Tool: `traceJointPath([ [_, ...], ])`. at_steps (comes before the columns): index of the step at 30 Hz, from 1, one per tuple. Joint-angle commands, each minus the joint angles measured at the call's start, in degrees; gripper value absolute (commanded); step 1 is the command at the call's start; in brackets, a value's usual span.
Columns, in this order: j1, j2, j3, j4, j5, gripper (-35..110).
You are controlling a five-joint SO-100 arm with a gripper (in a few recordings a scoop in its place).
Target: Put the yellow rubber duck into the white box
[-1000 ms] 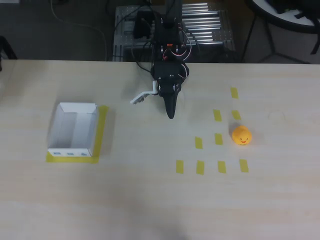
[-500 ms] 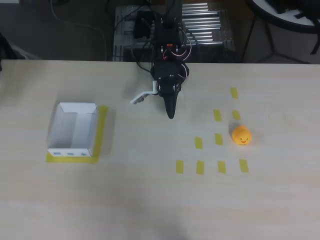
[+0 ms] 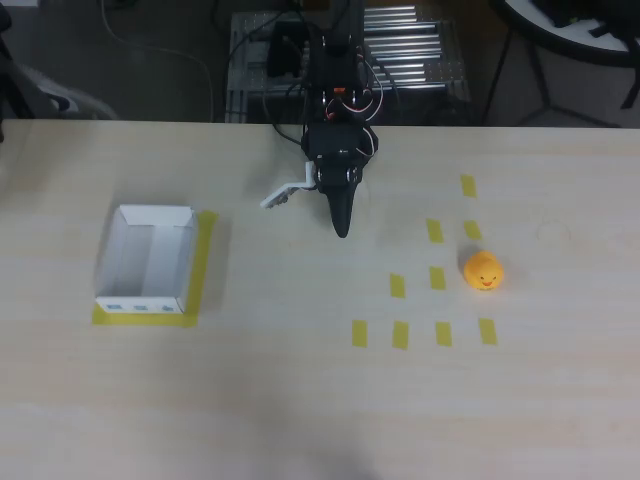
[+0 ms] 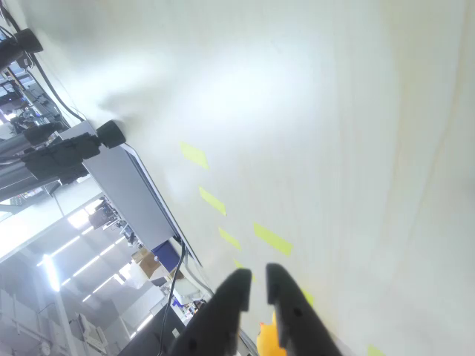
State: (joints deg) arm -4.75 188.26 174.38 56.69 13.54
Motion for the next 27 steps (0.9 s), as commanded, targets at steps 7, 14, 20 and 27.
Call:
traceJointPath([
  [7, 0.35, 2.90, 1.49, -0.09, 0.26, 0],
  [14, 0.35, 2.90, 1.49, -0.09, 0.26, 0],
  [20, 0.18, 2.90, 1.49, -0.18, 0.00, 0],
  [27, -0.44, 2.90, 1.23, -1.49, -0.26, 0],
])
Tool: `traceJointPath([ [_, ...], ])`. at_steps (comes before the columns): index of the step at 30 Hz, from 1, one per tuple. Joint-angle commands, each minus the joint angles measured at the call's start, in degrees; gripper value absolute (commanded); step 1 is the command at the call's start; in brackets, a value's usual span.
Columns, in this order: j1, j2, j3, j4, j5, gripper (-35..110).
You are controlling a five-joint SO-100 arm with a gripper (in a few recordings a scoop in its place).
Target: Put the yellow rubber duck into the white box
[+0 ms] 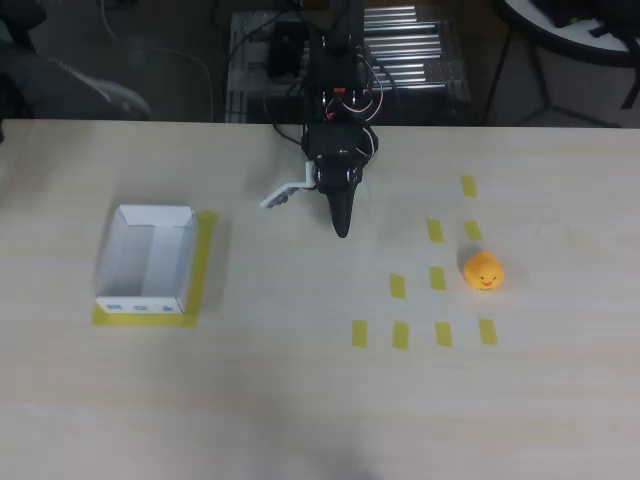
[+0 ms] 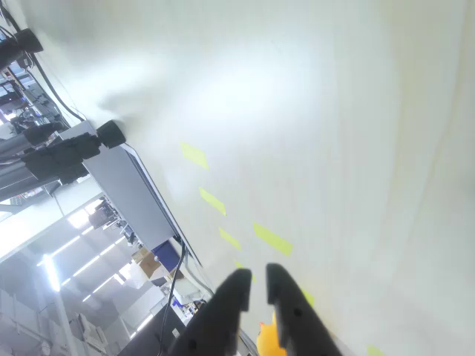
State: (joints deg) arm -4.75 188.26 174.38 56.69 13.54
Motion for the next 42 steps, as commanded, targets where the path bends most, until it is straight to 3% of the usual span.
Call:
traceJointPath([
  [1, -0.53, 2.11, -0.18, -1.67, -0.70, 0],
  [8, -3.16, -19.25, -28.83, 0.79, -2.46, 0],
  [14, -11.16, -37.35, -57.66, 9.14, -5.19, 0],
  [18, -19.07, -48.52, -72.77, 19.34, -10.81, 0],
  [23, -28.21, -62.49, -82.97, 29.27, -27.77, 1],
  [25, -30.15, -66.71, -85.08, 31.46, -27.42, 8],
  [30, -30.15, -73.30, -87.54, 35.16, -29.36, 45],
  [42, -36.39, -91.85, -93.34, 34.10, -34.19, 58],
])
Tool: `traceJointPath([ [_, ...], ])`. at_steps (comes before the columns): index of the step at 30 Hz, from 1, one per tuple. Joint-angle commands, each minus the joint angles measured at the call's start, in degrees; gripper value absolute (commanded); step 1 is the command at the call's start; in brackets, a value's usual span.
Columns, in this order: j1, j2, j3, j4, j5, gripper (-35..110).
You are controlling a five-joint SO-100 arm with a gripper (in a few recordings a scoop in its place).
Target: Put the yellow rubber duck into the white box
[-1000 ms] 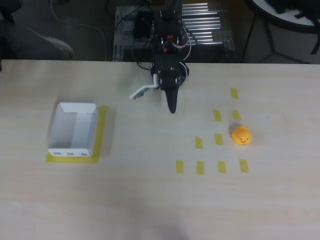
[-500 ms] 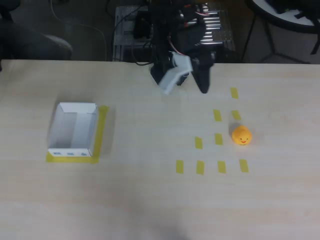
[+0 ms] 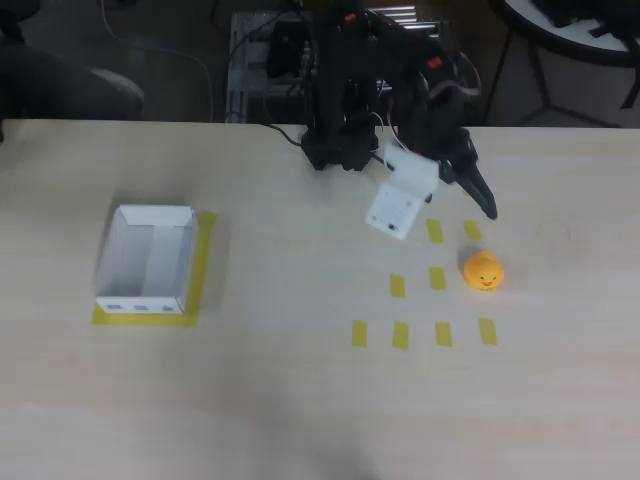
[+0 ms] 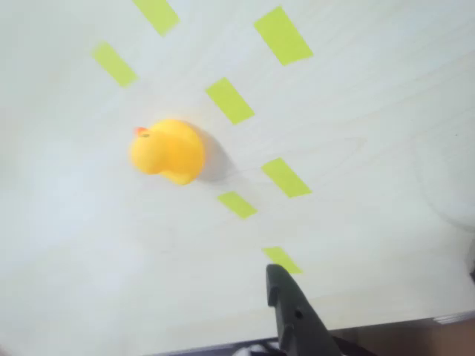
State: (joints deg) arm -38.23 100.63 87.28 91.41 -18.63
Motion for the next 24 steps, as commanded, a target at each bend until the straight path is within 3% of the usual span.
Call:
traceJointPath([
  [1, -3.34, -6.24, -7.12, -0.70, -2.02, 58],
  [14, -5.19, -30.23, -29.18, 1.32, -1.14, 58],
  [24, -7.12, -41.75, -34.63, 0.44, -1.14, 57],
])
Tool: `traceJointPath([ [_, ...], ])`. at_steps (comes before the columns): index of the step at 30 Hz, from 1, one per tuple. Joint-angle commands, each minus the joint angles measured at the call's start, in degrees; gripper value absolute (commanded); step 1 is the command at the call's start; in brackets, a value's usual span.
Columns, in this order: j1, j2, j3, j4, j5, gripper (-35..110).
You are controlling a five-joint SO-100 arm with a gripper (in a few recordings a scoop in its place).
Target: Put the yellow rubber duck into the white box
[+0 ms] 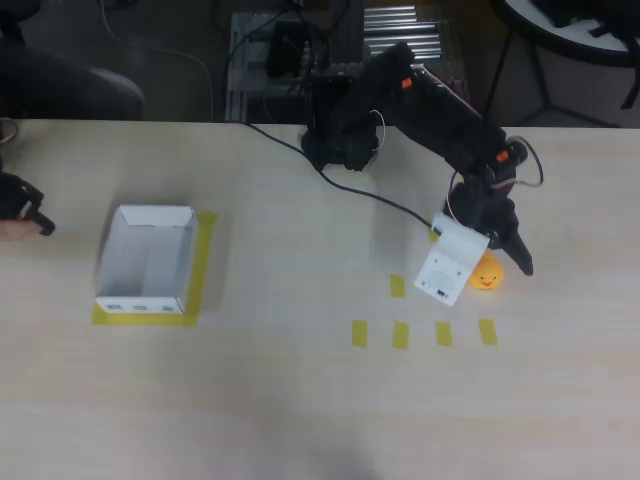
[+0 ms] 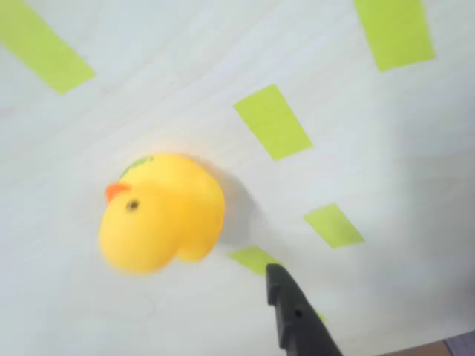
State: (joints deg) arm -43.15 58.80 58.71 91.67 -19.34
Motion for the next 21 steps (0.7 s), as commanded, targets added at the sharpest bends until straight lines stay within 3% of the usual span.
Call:
traceJointPath([
  [1, -2.46, -0.62, -6.06, 0.09, -0.44, 57],
  [21, -1.05, -8.09, -12.92, -1.67, -0.09, 50],
])
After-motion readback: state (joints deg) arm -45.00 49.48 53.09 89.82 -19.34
